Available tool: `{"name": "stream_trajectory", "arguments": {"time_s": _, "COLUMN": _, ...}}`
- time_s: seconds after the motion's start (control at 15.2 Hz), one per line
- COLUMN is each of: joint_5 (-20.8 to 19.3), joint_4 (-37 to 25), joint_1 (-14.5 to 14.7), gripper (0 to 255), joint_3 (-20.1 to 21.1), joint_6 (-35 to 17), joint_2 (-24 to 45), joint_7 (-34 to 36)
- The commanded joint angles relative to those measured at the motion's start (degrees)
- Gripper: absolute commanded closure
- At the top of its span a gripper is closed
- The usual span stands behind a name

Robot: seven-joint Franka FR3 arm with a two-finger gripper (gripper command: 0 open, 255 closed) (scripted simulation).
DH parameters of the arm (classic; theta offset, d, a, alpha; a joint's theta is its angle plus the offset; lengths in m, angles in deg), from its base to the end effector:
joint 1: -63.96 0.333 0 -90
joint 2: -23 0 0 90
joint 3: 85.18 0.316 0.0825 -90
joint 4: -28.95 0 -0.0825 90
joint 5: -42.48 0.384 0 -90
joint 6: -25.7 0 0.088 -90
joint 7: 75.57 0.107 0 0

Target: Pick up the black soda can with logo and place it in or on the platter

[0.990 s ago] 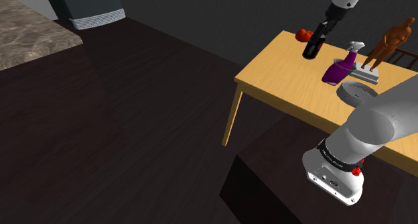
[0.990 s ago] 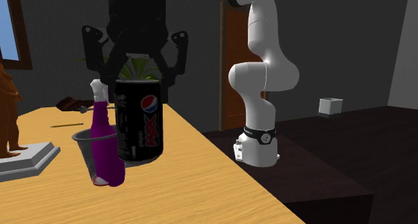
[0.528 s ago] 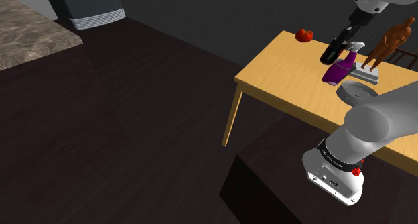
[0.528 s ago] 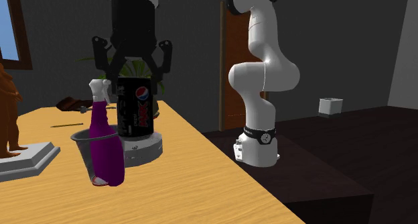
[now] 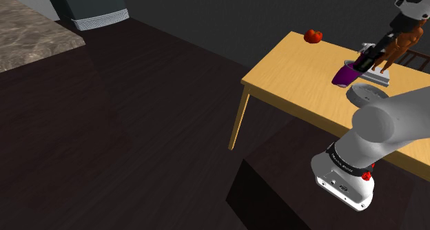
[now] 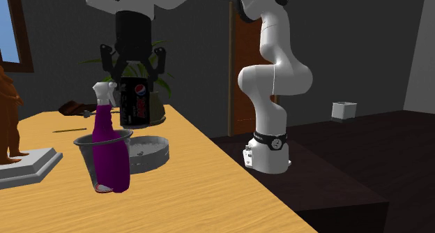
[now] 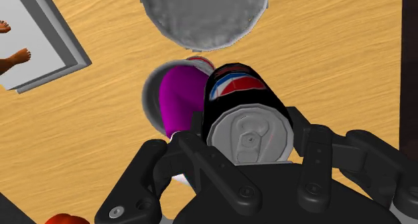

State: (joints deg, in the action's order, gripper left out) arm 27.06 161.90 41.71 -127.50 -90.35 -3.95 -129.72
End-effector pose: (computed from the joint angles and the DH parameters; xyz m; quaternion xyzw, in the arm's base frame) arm 0.1606 -0.4229 0.4768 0.9986 -0.0130 0.0485 0.0168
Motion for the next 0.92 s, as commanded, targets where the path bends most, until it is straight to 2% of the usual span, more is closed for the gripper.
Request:
{"name": "stream_trajectory", "arguments": {"time_s": 0.0, "joint_5": -1.1, "joint_4": -0.5, "joint_1": -1.3, "gripper": 255, "joint_3": -1.2, "joint_6": 1.4, "joint_2": -1.4, "joint_7": -2.2}}
{"name": "stream_trajectory", "arguments": {"time_s": 0.4, "joint_5": -3.2, "joint_4": -3.3, "joint_1": -4.1, "gripper": 255, "joint_3": -7.1, "joint_6": 3.9, "joint_2": -2.5, "joint_7": -10.3}}
{"name": "stream_trajectory", "arguments": {"time_s": 0.86, "joint_5": -3.6, "joint_4": 0.7, "joint_1": -3.6, "gripper": 255, "joint_3": -9.5, "joint_6": -1.8, "joint_2": -1.0, "joint_7": -10.7}}
